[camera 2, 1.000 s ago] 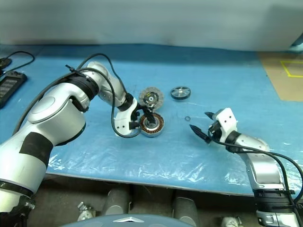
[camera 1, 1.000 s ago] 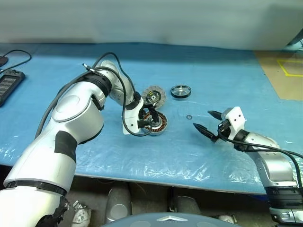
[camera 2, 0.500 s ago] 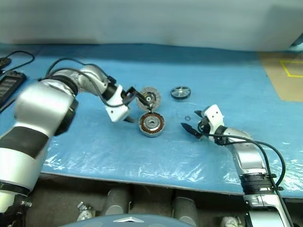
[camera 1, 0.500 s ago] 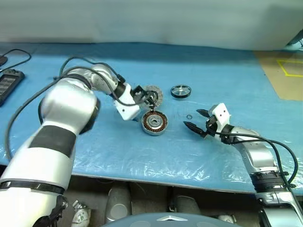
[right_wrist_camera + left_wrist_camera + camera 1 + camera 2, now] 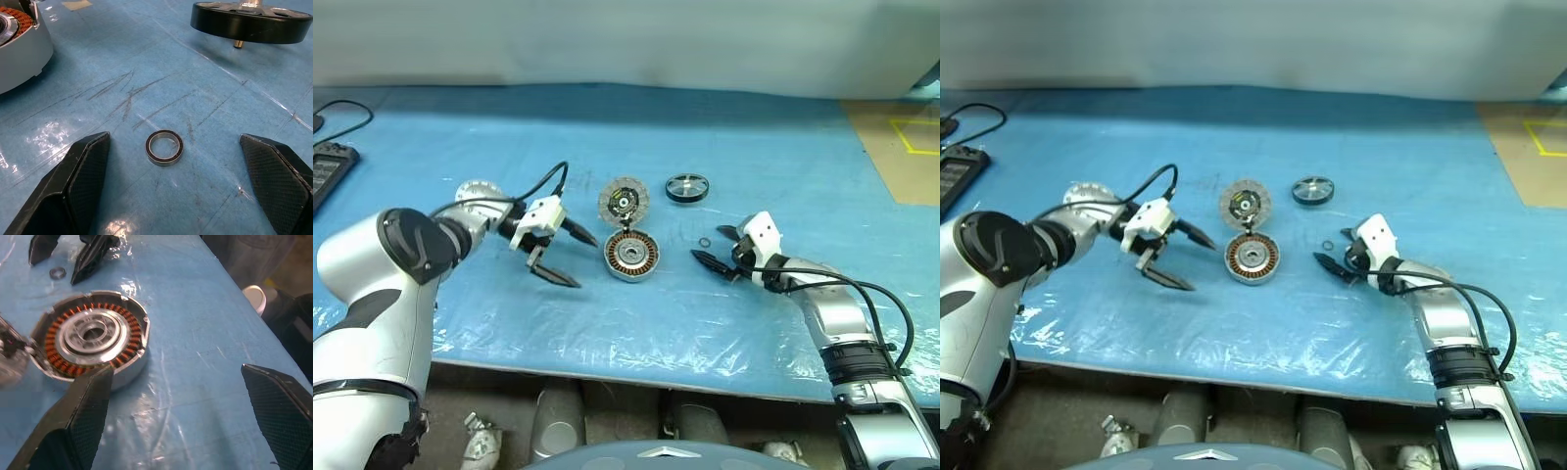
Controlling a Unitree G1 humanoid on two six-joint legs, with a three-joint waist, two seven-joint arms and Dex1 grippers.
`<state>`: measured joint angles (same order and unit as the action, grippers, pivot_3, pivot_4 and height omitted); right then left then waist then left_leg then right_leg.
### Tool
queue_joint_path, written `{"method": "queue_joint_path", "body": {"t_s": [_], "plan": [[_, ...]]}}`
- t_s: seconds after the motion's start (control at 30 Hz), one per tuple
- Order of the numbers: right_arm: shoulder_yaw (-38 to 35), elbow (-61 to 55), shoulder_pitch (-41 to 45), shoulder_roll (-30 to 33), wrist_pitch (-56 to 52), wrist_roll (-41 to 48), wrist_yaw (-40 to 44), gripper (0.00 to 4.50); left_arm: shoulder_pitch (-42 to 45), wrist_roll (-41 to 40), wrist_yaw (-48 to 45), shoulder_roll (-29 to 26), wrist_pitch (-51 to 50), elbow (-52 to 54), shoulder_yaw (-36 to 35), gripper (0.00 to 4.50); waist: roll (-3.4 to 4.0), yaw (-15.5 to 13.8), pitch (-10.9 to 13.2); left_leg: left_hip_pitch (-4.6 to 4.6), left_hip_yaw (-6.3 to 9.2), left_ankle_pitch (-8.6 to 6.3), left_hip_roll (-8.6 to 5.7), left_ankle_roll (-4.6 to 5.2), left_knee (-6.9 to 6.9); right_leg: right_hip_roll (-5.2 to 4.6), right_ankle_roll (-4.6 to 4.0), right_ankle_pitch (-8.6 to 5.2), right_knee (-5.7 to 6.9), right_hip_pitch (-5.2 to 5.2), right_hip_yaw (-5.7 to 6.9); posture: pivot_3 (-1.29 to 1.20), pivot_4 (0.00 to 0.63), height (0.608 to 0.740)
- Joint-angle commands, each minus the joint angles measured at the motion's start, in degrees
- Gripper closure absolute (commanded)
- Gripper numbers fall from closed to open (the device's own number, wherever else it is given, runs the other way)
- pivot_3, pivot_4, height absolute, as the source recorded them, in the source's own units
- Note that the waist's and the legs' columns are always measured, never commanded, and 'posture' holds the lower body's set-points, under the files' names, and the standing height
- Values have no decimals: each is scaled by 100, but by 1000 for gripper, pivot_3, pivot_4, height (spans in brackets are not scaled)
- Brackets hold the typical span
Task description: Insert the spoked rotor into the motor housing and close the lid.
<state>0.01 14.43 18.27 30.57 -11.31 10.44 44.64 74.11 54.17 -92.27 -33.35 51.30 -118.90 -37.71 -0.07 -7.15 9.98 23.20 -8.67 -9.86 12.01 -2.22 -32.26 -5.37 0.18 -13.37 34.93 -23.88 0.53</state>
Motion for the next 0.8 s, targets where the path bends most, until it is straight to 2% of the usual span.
{"method": "queue_joint_path", "body": {"t_s": [0.03, 0.27, 0.57, 0.63, 0.7, 0.8], "plan": [[37, 32, -13, -4, -73, -65, -22, 651, -414, -669, 10, 16, 97, -110, -182, 98, 0, -3, 0, 1, 0, -1, 1, 1, -4, 0, -11, -6, 4, 0, 0, 0, 150, 740], [85, -78, -189, 21, -214, -72, 70, 3019, -794, -1473, 352, 269, 68, -110, -172, 98, 0, -28, 0, -3, 3, -7, 9, 5, -26, -2, -23, -13, 35, 4, -7, 0, 150, 740], [21, -125, -234, 23, -337, -20, 41, 3019, -1065, -1841, 649, 455, 598, -110, 19, 98, -1, -20, 0, -9, 3, -5, 10, 6, -31, -1, -24, -13, 40, 10, -29, 0, 150, 740], [-39, -186, -242, 15, -373, 39, 24, 3351, -1153, -1874, 720, 472, 818, -110, 54, 98, -1, -20, 0, -10, 3, -6, 8, 5, -31, -2, -24, -13, 39, 12, -31, 0, 150, 740], [-67, -278, -251, 54, -400, 43, 22, 3882, -1218, -1925, 693, 490, 863, -110, 78, 98, -1, -19, 0, -10, 2, -6, 8, 5, -31, -2, -24, -13, 39, 11, -34, 0, 150, 740], [-115, -602, -273, 165, -462, 90, 83, 3906, -1242, -2066, 671, 566, 839, -110, 20, 98, -1, -35, 0, -8, 3, -5, 9, 4, -31, -1, -23, -13, 39, 11, -33, 0, 150, 740]]}}
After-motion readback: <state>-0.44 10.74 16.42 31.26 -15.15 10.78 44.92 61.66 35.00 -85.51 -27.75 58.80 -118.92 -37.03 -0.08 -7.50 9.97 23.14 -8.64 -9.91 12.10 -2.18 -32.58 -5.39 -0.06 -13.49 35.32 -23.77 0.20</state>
